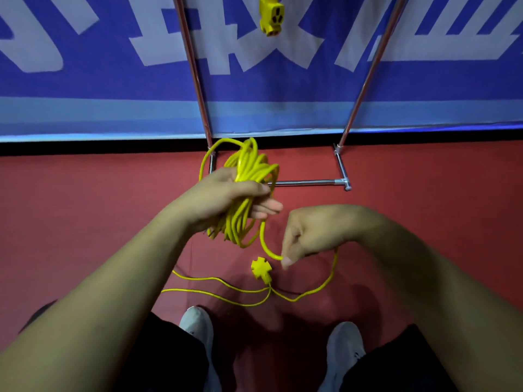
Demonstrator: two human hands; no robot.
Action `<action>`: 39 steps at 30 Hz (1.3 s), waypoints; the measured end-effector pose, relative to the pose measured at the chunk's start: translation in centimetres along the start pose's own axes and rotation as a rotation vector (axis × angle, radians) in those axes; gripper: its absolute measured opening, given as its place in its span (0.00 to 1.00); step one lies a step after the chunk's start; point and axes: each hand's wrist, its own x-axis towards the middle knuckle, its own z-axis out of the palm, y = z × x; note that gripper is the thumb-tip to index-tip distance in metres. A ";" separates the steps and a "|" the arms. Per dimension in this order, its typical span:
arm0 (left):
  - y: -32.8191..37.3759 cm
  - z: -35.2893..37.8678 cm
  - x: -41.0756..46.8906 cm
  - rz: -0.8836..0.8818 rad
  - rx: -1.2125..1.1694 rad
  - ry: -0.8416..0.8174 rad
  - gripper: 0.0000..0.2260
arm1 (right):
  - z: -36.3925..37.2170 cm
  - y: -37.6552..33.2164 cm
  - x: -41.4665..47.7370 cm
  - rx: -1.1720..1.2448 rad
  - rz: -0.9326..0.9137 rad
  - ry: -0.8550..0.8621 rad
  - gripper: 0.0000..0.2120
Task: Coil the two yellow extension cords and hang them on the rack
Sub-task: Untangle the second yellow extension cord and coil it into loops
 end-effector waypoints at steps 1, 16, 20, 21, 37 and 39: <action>-0.3 0.2 0.0 -0.018 0.030 -0.020 0.04 | -0.4 -0.6 -0.7 0.051 -0.069 0.016 0.07; 1.0 -0.5 -0.2 -0.076 -0.216 -0.081 0.06 | -2.7 6.1 -2.3 0.658 -0.148 0.668 0.04; 0.7 -0.6 -0.4 -0.136 -0.177 -0.048 0.10 | -2.3 4.2 -1.4 0.677 -0.236 0.797 0.03; 0.6 -0.6 -0.4 -0.151 -0.204 -0.057 0.11 | -2.2 3.5 -1.3 0.603 -0.251 0.813 0.02; 0.1 -2.3 -0.2 -0.068 -0.228 -0.073 0.30 | -2.2 6.5 -1.1 0.559 -0.177 0.632 0.03; 0.1 -2.1 -0.4 -0.071 -0.094 -0.040 0.35 | -2.4 5.7 -1.0 0.776 -0.261 0.744 0.03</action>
